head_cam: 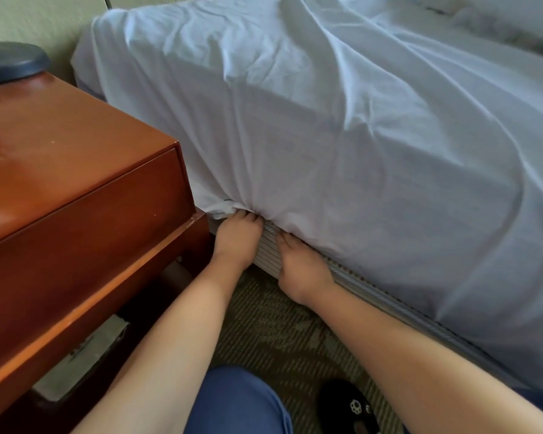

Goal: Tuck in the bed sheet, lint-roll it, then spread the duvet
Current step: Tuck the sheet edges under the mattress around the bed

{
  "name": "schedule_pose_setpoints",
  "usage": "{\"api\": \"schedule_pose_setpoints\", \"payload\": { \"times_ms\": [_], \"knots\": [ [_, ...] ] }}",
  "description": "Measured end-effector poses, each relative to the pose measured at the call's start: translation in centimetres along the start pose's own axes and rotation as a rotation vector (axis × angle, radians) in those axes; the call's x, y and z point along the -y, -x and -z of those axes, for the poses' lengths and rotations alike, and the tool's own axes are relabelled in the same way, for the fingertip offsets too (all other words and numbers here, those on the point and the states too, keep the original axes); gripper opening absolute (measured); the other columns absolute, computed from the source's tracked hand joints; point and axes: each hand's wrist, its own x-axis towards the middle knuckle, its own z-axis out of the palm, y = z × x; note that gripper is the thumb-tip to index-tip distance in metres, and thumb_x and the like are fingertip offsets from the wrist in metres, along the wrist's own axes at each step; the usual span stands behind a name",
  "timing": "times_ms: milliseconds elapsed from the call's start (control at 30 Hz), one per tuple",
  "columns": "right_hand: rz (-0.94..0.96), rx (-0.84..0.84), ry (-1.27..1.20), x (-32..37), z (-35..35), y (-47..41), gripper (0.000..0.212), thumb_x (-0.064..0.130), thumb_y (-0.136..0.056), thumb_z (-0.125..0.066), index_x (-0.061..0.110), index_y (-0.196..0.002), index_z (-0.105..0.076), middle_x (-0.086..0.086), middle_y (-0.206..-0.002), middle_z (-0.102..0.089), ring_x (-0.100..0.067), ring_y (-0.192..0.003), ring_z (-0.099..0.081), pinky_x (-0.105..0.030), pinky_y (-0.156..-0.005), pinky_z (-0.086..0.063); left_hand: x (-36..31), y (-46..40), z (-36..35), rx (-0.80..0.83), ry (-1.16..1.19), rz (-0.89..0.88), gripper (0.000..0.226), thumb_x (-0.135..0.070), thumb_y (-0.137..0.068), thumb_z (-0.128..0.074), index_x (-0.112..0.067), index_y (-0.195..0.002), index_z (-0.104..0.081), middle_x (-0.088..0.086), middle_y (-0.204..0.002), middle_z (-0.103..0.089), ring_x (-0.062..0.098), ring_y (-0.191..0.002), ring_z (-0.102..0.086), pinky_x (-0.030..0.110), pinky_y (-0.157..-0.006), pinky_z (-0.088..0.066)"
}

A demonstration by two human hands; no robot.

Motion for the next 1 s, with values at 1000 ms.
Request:
{"api": "schedule_pose_setpoints", "payload": {
  "times_ms": [1000],
  "knots": [
    [-0.052, 0.191, -0.038, 0.6, 3.2, -1.4, 0.04, 0.01, -0.089, -0.046, 0.007, -0.128, -0.047, -0.012, -0.134, -0.049, -0.029, -0.12, -0.049, -0.033, -0.091, -0.043, 0.5, 0.0, 1.8, 0.022, 0.078, 0.167, 0.04, -0.006, -0.088, -0.046, -0.007, -0.128, -0.05, 0.011, -0.132, -0.052, 0.025, -0.121, -0.049, 0.032, -0.098, -0.037]
  ]
}}
